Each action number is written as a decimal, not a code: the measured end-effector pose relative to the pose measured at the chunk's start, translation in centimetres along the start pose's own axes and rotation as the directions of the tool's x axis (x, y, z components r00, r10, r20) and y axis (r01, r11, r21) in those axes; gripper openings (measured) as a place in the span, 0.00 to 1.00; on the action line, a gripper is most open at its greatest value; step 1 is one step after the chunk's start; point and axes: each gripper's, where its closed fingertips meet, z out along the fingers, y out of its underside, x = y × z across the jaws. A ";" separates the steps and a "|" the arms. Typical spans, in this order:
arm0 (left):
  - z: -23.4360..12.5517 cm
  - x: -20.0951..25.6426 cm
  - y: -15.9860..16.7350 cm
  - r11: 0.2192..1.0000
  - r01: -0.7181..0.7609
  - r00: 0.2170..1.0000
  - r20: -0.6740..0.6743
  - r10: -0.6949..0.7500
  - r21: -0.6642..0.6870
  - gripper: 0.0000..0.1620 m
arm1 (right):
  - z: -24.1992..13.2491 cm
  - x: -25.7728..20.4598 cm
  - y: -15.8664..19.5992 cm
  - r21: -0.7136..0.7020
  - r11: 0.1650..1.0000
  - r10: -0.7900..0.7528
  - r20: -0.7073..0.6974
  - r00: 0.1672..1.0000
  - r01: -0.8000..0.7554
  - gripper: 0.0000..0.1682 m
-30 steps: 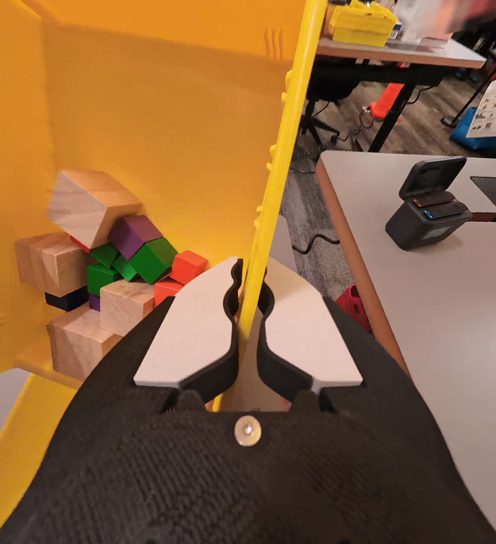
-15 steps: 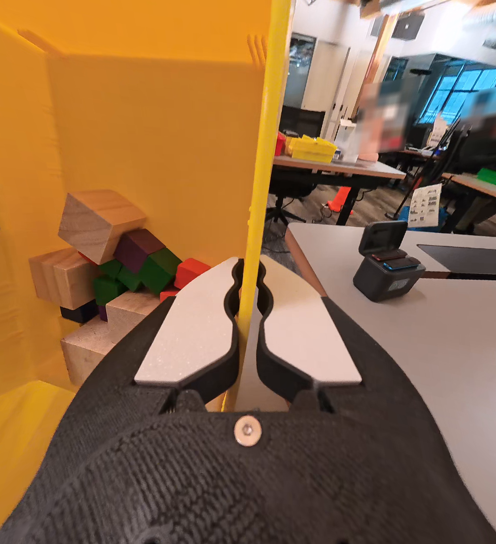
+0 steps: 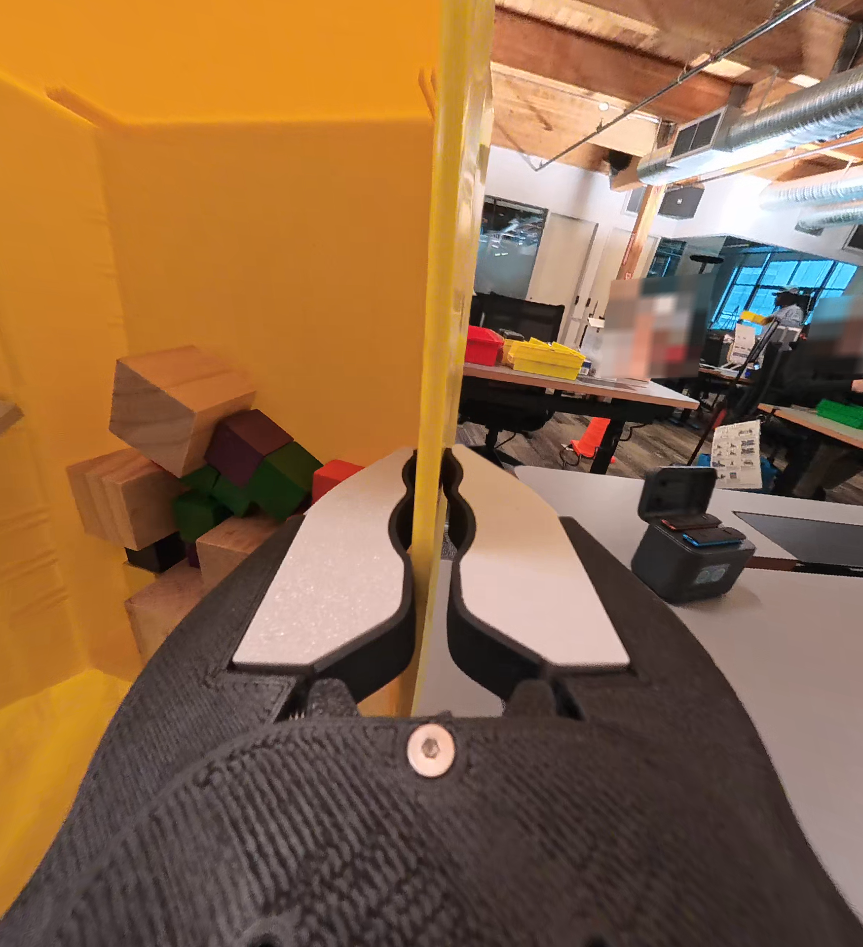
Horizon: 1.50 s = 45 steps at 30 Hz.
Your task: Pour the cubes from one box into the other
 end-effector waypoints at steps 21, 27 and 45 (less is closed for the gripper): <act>-0.6 -0.5 0.3 0.992 -0.109 0.992 0.077 0.104 0.064 0.05 | 1.4 -0.5 1.1 0.045 0.995 0.083 0.070 0.994 -0.087 0.04; -0.8 -0.1 -2.1 0.969 -0.214 0.973 0.110 0.201 0.125 0.05 | 1.3 0.2 0.4 0.114 0.982 0.144 0.072 0.987 -0.152 0.03; -0.8 -0.8 -2.4 0.968 -0.218 0.973 0.101 0.206 0.128 0.06 | 2.0 -0.4 0.0 0.136 0.976 0.160 0.086 0.983 -0.170 0.02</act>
